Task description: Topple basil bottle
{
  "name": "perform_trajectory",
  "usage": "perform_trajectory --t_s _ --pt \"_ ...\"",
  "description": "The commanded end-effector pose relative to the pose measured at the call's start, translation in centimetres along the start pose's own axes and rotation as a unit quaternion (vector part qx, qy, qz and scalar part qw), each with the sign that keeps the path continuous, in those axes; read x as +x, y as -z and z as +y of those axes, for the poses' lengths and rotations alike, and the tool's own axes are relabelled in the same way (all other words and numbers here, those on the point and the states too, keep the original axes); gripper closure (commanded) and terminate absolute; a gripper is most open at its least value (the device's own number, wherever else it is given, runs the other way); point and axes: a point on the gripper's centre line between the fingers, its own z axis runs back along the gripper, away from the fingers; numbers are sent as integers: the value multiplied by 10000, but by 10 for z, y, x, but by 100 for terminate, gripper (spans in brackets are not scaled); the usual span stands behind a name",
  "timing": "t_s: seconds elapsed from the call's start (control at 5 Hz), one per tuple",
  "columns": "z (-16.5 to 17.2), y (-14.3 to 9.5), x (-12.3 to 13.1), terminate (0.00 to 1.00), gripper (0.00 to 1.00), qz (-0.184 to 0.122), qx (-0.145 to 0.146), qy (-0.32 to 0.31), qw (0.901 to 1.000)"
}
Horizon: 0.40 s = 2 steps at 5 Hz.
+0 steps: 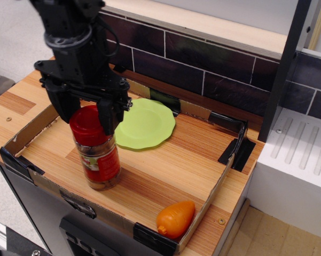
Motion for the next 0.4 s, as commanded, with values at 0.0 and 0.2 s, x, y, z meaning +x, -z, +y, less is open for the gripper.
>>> perform_trajectory --t_s 0.0,0.2 --pt "-5 -5 7 0 100 -705 -123 -1178 9905" --pt "-19 -21 7 0 100 -303 -687 -2584 9631"
